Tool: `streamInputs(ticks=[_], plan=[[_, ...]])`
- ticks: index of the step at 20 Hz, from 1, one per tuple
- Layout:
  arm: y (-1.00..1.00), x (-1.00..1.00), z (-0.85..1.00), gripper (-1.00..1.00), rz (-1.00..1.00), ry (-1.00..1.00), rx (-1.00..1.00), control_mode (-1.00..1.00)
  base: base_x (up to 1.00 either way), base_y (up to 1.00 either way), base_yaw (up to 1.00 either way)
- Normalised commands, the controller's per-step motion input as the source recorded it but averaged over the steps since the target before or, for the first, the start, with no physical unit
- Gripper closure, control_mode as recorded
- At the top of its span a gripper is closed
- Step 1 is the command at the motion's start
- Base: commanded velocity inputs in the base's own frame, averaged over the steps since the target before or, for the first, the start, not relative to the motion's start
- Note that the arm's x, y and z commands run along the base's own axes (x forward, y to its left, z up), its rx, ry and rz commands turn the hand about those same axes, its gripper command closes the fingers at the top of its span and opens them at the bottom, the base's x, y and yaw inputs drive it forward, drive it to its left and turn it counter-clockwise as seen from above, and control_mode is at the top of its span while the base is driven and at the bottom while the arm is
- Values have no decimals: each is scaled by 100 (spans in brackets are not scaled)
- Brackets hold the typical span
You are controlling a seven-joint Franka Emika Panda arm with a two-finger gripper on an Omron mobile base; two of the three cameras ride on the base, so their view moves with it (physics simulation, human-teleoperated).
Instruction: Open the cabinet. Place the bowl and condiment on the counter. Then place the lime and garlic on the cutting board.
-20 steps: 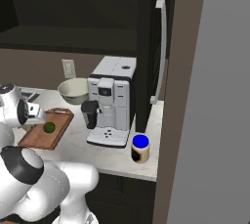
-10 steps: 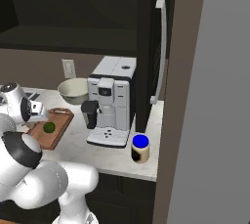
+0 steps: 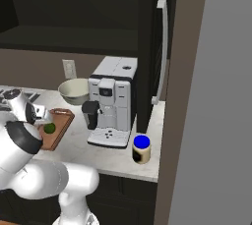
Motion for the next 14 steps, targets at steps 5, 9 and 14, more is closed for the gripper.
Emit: streamInputs(ticks=[5,9,14], plan=[[-1,1,-16,-100,2,-5,0,-100,0,0,0],[-4,0,0,-100,0,-4,0,-100,0,0,0],[-1,0,14,-100,0,-1,0,-100,0,0,0]])
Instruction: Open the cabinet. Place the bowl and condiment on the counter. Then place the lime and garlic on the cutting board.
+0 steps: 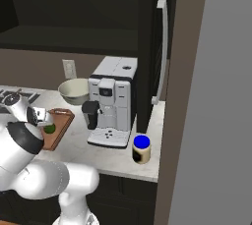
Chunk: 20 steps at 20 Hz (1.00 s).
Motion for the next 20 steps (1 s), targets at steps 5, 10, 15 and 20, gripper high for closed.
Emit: streamInputs(ticks=[5,10,15,20], plan=[[0,0,54,-100,0,0,0,-100,0,0,0],[-6,-4,91,-100,0,0,0,-100,0,0,0],[-37,-41,73,-100,-2,1,0,-100,0,0,0],[-59,-53,60,-100,-11,1,0,-100,0,0,0]])
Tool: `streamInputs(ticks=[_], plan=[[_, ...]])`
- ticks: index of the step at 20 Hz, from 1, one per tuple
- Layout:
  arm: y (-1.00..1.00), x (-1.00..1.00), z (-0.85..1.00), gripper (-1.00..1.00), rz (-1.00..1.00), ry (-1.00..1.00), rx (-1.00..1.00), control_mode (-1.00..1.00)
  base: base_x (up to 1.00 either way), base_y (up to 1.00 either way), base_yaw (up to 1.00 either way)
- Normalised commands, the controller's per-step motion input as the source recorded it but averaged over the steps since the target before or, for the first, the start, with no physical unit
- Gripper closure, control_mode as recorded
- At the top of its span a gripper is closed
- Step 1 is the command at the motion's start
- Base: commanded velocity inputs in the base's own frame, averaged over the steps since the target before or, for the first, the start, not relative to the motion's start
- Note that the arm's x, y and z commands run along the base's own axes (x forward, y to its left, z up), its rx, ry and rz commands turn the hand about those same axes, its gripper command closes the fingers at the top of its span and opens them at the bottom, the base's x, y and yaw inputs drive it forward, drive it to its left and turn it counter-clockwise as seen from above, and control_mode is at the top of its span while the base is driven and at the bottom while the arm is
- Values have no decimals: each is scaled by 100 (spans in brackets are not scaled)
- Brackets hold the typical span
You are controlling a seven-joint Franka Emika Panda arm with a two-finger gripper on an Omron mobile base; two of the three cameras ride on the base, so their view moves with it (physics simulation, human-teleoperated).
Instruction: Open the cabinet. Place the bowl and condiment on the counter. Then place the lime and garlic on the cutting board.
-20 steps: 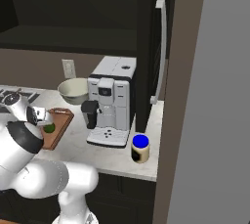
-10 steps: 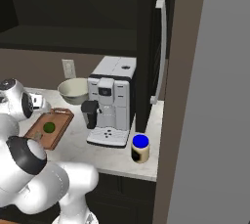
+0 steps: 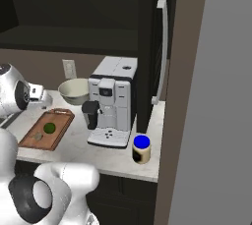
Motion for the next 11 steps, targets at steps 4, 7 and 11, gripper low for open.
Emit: streamInputs(ticks=[4,7,11], plan=[[-71,-45,67,-100,-18,6,0,-100,0,0,0],[-77,-38,61,-100,-20,7,0,-100,0,0,0],[-93,-40,44,-100,-21,2,6,-100,0,0,0]])
